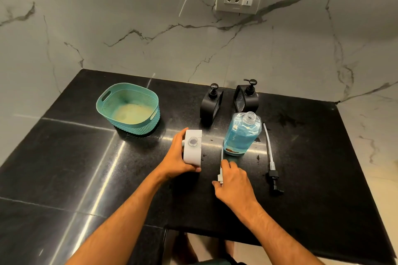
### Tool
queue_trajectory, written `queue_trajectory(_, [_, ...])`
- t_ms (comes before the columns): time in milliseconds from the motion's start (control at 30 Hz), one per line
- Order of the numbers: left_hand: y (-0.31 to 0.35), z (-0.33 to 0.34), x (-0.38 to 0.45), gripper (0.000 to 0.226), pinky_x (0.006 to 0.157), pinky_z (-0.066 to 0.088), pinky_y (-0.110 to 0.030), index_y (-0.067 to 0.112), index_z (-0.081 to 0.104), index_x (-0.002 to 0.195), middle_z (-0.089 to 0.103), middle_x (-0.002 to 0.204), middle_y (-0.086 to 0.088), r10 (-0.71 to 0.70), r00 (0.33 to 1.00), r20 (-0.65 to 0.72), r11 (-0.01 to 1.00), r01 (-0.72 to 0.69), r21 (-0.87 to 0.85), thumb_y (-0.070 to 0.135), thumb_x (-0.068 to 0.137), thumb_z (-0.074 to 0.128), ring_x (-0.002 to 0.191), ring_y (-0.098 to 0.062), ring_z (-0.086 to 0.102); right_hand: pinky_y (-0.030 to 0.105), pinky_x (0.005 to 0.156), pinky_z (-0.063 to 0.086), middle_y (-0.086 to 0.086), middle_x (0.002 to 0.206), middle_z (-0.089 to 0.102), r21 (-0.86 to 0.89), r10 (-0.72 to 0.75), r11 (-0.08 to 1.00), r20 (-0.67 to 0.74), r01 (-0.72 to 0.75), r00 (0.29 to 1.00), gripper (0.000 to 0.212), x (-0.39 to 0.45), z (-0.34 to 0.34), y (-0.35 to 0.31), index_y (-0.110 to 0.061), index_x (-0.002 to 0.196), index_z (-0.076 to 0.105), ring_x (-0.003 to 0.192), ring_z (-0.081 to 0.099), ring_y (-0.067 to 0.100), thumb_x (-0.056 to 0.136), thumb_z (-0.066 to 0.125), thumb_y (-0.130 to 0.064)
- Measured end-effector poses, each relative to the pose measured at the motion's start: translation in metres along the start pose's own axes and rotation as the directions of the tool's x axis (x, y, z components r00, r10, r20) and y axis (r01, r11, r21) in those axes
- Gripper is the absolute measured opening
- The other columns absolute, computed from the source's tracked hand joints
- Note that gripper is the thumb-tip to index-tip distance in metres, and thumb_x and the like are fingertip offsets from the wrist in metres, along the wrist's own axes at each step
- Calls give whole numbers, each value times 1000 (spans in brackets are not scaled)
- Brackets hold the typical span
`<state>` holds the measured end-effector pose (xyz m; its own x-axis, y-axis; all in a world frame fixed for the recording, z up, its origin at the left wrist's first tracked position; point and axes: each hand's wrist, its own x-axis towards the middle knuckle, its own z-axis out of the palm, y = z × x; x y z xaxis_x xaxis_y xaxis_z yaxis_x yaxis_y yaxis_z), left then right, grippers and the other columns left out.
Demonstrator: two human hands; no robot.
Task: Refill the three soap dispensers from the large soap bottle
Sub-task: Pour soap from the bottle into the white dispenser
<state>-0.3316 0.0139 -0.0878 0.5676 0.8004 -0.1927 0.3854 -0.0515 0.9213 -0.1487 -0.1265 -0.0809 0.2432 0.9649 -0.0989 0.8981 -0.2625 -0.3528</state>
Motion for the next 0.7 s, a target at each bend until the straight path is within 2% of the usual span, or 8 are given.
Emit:
queue_trajectory(100, [3, 2, 1, 131, 99, 42, -8, 25, 20, 158, 35, 154, -1, 7, 1000, -7, 1000, -7, 9, 14, 55, 100, 140, -15, 43, 32, 78, 54, 4, 110, 62, -23, -13, 1000, -93, 11, 996, 53, -1, -5, 1, -18, 120, 54, 95, 65, 24, 82, 76, -46])
queue_trajectory(167, [6, 2, 1, 130, 102, 43, -12, 23, 22, 158, 36, 154, -2, 15, 1000, -21, 1000, -15, 9, 10, 56, 101, 140, -16, 44, 30, 68, 51, 1, 94, 62, 3, -39, 999, -229, 41, 973, 41, 0, -10, 4, -17, 102, 58, 82, 63, 22, 80, 79, -44])
queue_trajectory(267, [14, 3, 1, 128, 109, 45, -25, 21, 22, 158, 36, 154, -3, 35, 999, -33, 999, -35, 2, 6, 57, 101, 140, -17, 44, 16, 65, 38, -8, 79, 53, 161, -39, 979, -443, 122, 896, 30, 2, -22, 15, -23, 83, 53, 70, 51, 11, 82, 80, -35])
queue_trajectory(333, [20, 2, 1, 129, 111, 47, -31, 22, 22, 158, 37, 155, -1, 39, 998, -40, 999, -40, -15, 6, 58, 100, 139, -14, 45, 15, 65, 36, -13, 79, 48, 297, 12, 936, -562, 189, 827, 31, 6, -32, 28, -26, 82, 50, 70, 47, 7, 83, 81, -31])
queue_trajectory(467, [32, 3, 4, 127, 97, 47, -9, 29, 21, 159, 36, 156, 7, 55, 998, -41, 997, -57, -53, 9, 62, 100, 136, -2, 44, 20, 71, 41, -10, 92, 46, 462, 168, 849, -695, 255, 700, 40, 21, -54, 58, -22, 93, 49, 81, 50, 12, 78, 86, -32])
queue_trajectory(533, [39, 5, 5, 126, 106, 46, -16, 28, 21, 159, 34, 157, 6, 73, 996, -45, 995, -75, -59, 10, 63, 100, 141, -7, 42, 27, 80, 49, -4, 107, 49, 533, 229, 812, -664, 236, 712, 56, 31, -62, 71, -17, 108, 51, 92, 54, 18, 72, 92, -30])
queue_trajectory(600, [47, 7, 6, 125, 115, 43, -31, 25, 22, 159, 34, 157, 6, 94, 994, -54, 993, -97, -60, 11, 62, 100, 144, -9, 39, 28, 96, 51, -4, 128, 51, 607, 219, 762, -569, 225, 793, 77, 42, -68, 82, -17, 129, 50, 114, 57, 18, 68, 96, -24])
queue_trajectory(700, [55, 12, 7, 124, 117, 41, -34, 24, 25, 158, 34, 155, 7, 124, 991, -48, 991, -126, -47, 22, 59, 99, 143, -5, 39, 27, 112, 42, -10, 149, 49, 694, 101, 689, -375, 207, 922, 102, 60, -75, 91, -24, 150, 40, 139, 48, 14, 66, 97, -22])
